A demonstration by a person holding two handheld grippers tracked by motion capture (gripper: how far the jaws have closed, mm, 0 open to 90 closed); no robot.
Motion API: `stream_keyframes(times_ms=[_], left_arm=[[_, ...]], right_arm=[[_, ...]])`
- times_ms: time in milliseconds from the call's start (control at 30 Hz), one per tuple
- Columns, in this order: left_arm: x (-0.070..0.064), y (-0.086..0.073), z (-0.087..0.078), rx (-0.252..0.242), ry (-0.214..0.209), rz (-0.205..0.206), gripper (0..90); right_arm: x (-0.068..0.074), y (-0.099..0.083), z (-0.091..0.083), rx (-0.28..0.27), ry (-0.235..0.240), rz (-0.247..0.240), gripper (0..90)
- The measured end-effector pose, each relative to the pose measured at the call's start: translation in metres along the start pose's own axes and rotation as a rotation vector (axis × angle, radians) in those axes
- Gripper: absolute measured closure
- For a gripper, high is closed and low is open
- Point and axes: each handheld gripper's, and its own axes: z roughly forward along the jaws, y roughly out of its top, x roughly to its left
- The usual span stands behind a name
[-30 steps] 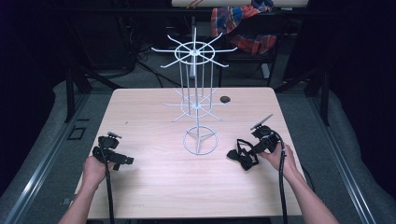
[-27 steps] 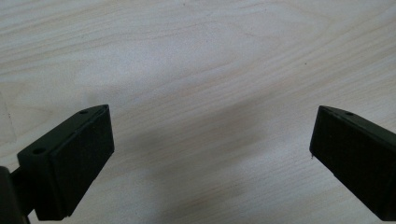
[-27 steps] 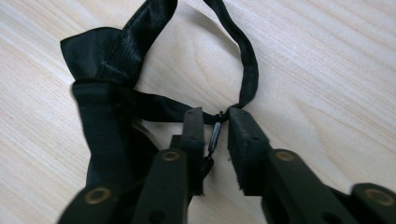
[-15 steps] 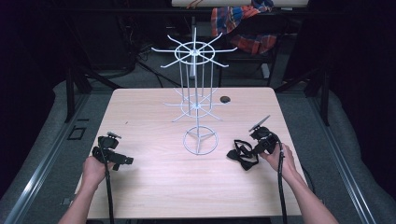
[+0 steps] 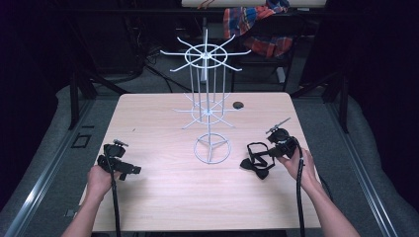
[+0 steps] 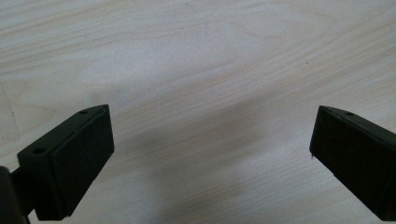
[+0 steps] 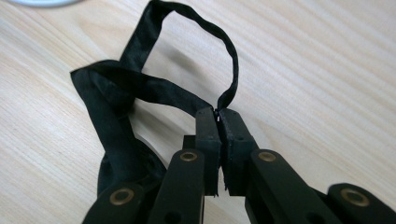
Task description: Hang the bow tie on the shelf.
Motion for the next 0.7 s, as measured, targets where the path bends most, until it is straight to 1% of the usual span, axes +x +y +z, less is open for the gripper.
stream_keyframes(times_ms=[67,100,133,167,200,267,300,367,400,467,533,600,700], left_arm=[[0.000,0.000,0.000,0.000,-0.001,0.000,0.0],[0.000,0.000,0.000,-0.002,-0.002,0.000,0.0],[0.000,0.000,0.000,-0.002,-0.002,0.000,0.0],[0.001,0.000,0.000,-0.003,-0.002,0.000,0.0],[0.001,0.000,0.000,-0.003,-0.002,0.000,0.0],[0.001,0.000,0.000,-0.003,-0.003,0.000,0.0],[0.001,0.000,0.000,-0.003,-0.003,-0.001,0.0],[0.001,0.000,0.000,-0.003,-0.003,-0.001,0.0],[0.001,0.000,0.000,-0.003,-0.003,-0.001,0.0],[0.000,0.000,0.000,-0.002,-0.003,-0.001,0.0],[0.000,0.000,0.000,-0.002,-0.003,-0.002,0.0],[0.000,0.000,0.000,-0.002,-0.004,-0.003,0.0],[0.000,0.000,0.000,-0.001,-0.003,-0.002,0.0]], right_arm=[[0.001,0.001,-0.004,-0.004,-0.009,-0.017,87.2],[0.003,0.002,-0.006,-0.018,-0.009,-0.014,87.2],[0.003,0.002,-0.006,-0.018,-0.009,-0.014,87.2],[0.003,0.003,-0.008,-0.015,-0.025,-0.029,87.2],[0.006,0.004,-0.012,-0.031,-0.039,-0.042,87.2],[0.006,0.005,-0.015,-0.030,-0.041,-0.045,87.2],[0.007,0.005,-0.020,-0.053,-0.049,-0.049,87.2],[0.006,0.006,-0.025,-0.067,-0.056,-0.051,87.2],[0.007,0.006,-0.027,-0.082,-0.052,-0.049,87.2],[0.007,0.006,-0.029,-0.085,-0.056,-0.053,87.2],[0.007,0.006,-0.034,-0.109,-0.062,-0.055,87.2],[0.008,0.007,-0.036,-0.113,-0.063,-0.058,87.2],[0.010,0.008,-0.044,-0.142,-0.066,-0.064,87.2]])
